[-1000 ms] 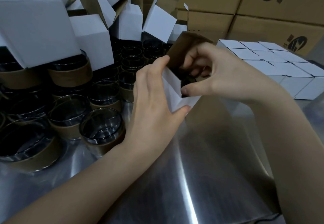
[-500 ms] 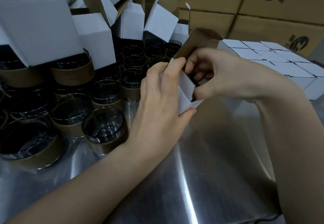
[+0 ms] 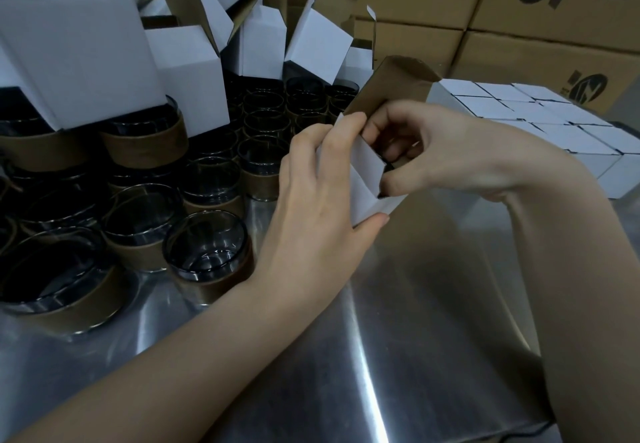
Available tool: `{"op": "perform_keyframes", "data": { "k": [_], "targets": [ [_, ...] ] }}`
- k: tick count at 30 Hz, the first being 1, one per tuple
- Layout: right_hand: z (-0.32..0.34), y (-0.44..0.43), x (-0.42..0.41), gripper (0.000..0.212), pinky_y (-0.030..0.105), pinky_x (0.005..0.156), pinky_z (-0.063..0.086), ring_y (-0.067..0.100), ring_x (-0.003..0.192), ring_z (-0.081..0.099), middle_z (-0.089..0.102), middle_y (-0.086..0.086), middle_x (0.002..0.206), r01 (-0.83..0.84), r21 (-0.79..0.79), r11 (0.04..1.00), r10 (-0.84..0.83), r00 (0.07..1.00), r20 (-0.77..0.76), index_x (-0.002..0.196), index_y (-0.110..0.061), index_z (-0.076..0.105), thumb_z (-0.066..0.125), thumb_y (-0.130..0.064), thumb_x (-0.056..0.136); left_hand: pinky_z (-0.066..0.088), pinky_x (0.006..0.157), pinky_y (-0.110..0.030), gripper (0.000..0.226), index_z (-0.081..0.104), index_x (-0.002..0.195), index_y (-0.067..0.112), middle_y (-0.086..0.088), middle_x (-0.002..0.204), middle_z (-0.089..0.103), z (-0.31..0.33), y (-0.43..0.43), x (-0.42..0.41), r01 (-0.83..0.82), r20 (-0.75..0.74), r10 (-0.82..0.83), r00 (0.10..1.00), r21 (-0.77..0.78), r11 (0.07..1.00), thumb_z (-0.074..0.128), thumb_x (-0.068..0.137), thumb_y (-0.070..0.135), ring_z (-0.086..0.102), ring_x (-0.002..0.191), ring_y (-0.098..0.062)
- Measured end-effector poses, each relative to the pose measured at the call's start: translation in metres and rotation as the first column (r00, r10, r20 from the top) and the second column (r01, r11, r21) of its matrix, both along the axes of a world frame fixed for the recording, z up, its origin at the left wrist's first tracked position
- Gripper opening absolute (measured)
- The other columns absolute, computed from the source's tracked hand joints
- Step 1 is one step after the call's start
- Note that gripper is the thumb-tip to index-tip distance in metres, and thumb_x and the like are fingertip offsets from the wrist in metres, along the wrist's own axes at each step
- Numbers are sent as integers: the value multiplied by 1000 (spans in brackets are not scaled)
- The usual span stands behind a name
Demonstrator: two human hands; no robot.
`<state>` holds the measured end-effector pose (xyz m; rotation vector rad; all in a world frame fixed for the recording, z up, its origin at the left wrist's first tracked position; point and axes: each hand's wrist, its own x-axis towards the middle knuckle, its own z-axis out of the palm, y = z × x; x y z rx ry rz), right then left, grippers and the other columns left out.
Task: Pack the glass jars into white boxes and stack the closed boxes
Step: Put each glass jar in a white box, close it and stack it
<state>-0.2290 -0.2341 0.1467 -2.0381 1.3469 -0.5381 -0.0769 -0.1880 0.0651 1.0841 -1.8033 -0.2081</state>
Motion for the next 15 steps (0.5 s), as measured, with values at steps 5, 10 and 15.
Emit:
{"op": "perform_keyframes", "data": {
  "k": [5, 10, 15],
  "targets": [
    [-1, -2, -2, 61, 45, 73, 52, 11, 71, 52, 58, 5, 87, 14, -15, 1000, -14, 1000, 6, 99, -29, 63, 82, -37, 42, 36, 104, -29, 96, 20, 138, 34, -3, 137, 33, 0, 0, 0, 4, -14, -3, 1000, 18, 1000, 85, 70, 18, 40, 127, -22],
    [-4, -5, -4, 51, 31, 69, 50, 6, 69, 54, 59, -7, 80, 32, -39, 999, -31, 999, 34, 97, -29, 65, 81, -34, 49, 34, 103, -22, 98, 18, 137, 39, 6, 132, 27, -1, -1, 0, 13, -38, -12, 999, 35, 999, 85, 70, 18, 39, 127, -19],
    [-8, -6, -5, 41, 33, 75, 53, 10, 76, 58, 63, -5, 87, 3, -82, 997, 6, 994, 111, 98, -26, 65, 88, -18, 66, 28, 105, -19, 99, 21, 148, 31, 12, 132, 23, -4, -4, 2, 5, -107, 8, 994, 121, 993, 84, 71, 21, 33, 130, -9]
  ]
}}
